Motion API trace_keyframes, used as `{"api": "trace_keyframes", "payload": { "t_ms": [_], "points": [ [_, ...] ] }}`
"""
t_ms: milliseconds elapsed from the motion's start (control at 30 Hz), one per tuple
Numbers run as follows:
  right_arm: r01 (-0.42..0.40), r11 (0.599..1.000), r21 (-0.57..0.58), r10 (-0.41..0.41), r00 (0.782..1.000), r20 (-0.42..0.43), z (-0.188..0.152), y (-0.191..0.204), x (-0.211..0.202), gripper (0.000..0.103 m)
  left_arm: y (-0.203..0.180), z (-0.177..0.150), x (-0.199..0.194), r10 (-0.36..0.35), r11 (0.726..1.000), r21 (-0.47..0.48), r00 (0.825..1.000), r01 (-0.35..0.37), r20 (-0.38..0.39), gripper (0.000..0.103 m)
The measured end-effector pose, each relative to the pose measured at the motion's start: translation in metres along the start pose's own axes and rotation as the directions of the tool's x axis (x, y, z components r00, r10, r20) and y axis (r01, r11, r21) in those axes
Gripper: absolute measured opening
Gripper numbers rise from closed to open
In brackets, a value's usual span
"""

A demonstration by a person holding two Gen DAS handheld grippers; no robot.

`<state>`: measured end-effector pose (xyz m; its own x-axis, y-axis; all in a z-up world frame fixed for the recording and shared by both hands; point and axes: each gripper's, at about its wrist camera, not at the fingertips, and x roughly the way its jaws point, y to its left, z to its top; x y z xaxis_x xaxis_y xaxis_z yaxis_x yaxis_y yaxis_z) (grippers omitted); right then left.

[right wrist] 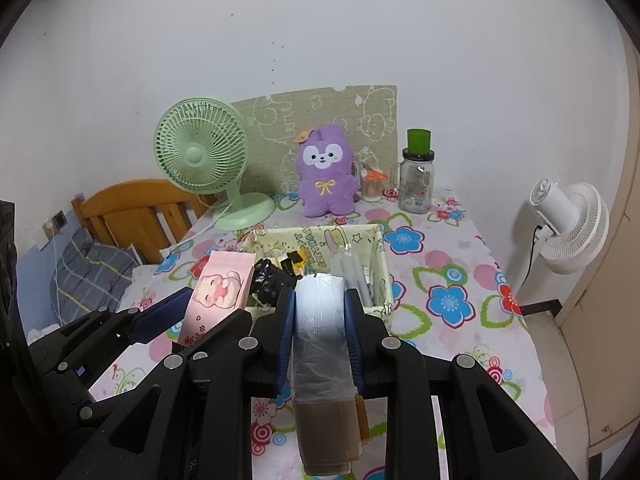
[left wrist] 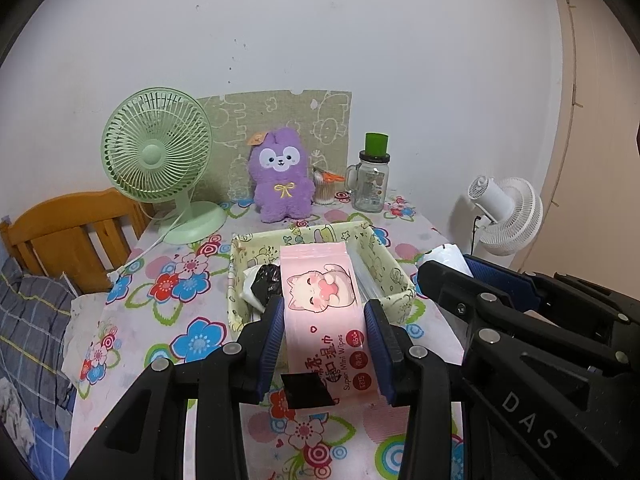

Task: Organize soft objects
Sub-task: 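Lift the pink card with the left tool while the right tool carries the roll over the fabric box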

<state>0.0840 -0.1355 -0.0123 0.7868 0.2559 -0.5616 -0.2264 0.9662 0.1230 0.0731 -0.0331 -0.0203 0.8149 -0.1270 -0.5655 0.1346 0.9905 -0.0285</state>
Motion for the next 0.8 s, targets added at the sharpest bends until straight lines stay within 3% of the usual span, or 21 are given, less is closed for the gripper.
{"api": "trace_keyframes", "payload": {
  "t_ms": [800],
  "points": [
    [-0.016, 1.000, -0.003, 0.016, 0.999, -0.044, 0.031, -0.011, 0.059, 0.027, 0.008, 0.029, 0.053, -0.007, 1.000, -0.004, 0.999, 0.007, -0.039, 0.041]
  ]
}}
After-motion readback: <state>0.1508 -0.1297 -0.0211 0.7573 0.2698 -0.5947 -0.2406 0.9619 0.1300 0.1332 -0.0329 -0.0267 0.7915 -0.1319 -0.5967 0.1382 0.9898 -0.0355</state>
